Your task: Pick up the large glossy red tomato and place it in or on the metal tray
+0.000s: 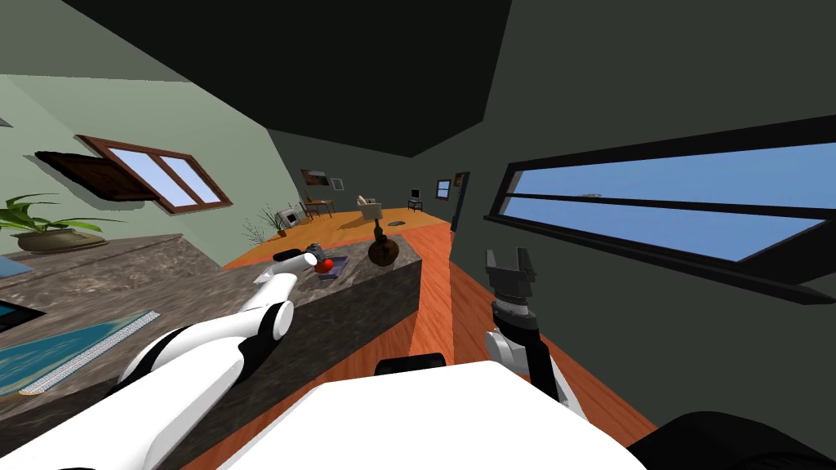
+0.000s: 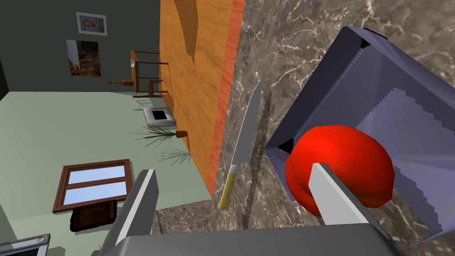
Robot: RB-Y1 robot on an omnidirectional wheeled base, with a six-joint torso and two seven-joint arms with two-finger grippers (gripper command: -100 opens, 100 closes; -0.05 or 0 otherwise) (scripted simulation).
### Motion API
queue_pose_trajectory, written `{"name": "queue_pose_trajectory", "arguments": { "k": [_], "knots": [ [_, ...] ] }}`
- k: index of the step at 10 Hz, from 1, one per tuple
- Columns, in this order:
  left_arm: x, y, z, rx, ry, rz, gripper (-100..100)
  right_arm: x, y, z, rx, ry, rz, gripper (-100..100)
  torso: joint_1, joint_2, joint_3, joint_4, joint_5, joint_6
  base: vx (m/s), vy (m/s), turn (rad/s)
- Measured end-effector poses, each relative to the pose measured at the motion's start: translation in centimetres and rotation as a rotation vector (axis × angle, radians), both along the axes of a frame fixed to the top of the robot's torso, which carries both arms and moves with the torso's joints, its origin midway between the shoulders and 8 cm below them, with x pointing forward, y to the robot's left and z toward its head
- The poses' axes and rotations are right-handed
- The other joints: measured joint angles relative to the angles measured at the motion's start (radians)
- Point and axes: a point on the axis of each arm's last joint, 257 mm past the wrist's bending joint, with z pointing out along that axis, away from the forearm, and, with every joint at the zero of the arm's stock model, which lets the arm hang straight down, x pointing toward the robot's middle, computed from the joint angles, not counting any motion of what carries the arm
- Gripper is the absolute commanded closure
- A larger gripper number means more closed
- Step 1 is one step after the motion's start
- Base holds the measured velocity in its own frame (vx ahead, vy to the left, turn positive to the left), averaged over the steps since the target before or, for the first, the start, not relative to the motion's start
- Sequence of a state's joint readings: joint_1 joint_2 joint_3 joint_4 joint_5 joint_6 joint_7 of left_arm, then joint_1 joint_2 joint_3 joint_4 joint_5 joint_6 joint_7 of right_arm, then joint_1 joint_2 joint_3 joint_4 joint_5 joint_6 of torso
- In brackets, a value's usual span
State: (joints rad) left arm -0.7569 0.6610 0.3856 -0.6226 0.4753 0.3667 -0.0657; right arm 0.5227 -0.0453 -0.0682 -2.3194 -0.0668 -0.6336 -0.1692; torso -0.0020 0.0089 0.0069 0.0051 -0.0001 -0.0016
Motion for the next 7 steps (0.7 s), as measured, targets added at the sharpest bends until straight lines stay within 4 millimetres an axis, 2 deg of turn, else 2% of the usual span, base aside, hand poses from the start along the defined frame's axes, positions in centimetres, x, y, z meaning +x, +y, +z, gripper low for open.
{"name": "queue_pose_trajectory", "arguments": {
  "k": [1,2,7],
  "knots": [
    [-0.3,0.37,-0.88,-0.015,0.015,0.007,-100,0.0,0.0,0.0,0.0,0.0,0.0,0,0.002,-0.002,-0.001,0.0,0.0,0.0,-0.011,-0.005,0.004],
    [-0.36,0.43,-1.03,-0.015,0.018,0.008,0,0.0,0.0,0.0,0.0,0.0,0.0,0,0.002,-0.004,-0.002,-0.001,0.001,0.0,0.0,0.0,0.0],
    [-0.35,0.42,-1.01,-0.015,0.017,0.008,0,0.0,0.0,0.0,0.0,0.0,0.0,0,0.003,-0.006,-0.003,-0.001,0.001,0.0,0.0,0.0,0.0]
  ]
}}
